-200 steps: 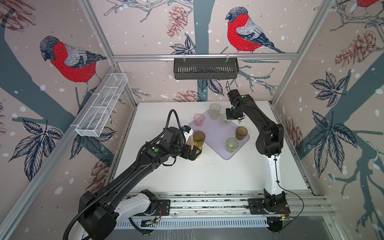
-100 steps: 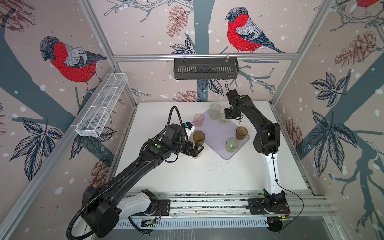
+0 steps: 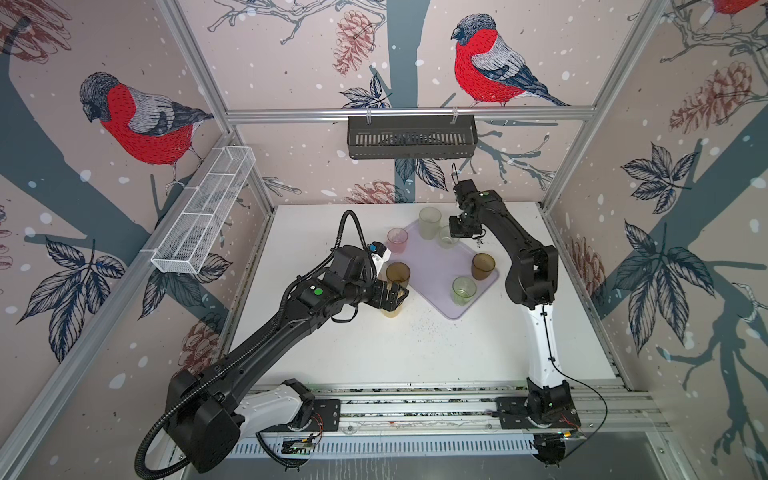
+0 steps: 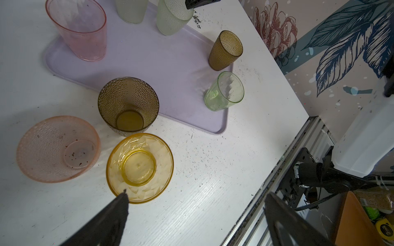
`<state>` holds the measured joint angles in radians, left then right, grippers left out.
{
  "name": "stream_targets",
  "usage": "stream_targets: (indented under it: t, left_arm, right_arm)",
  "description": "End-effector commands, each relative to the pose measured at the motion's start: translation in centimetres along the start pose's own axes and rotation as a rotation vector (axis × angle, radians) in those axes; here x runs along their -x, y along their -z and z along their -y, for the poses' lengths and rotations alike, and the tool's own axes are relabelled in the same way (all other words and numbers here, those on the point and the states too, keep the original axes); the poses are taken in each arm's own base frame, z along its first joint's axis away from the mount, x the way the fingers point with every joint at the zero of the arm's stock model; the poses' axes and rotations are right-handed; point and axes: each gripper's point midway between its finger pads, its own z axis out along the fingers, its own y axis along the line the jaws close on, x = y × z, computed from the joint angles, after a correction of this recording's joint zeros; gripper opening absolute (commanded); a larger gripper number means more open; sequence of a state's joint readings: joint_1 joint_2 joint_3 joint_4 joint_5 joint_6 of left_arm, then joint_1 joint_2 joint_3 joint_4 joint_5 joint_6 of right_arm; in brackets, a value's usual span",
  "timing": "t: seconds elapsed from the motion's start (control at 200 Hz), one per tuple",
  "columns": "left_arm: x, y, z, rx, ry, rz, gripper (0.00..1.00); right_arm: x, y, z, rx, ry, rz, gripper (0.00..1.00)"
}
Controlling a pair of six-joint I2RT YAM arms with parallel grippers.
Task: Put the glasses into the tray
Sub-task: 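Lower the small green glass onto the tray beside the large green glass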
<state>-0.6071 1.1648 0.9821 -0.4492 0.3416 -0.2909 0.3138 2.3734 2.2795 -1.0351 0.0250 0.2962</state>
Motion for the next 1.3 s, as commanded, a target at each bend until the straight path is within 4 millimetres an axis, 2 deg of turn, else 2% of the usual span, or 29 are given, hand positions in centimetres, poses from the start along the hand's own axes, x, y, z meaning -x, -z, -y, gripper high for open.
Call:
stream_targets:
  t: [0.0,0.79,1.291]
  left_arm:
    - [1.0,0.1,0.7,-0.03,-0.018,0.032,0.99]
    - [1.0,0.0,0.5,-0.021,-0.012,0.032,0.99]
    - [1.0,1.0,0.7,-0.013,-0.012,0.043,0.99]
  right_arm:
    - [0.4,-0.1,-0.4,0.016,-0.013,0.013,0.03]
    - [-0.1,-0.8,-1.0,0.022,0.002,-0.003,0.06]
    - [-0.3,-0.9,-0.9,0.016,0.012,-0.008,0.08]
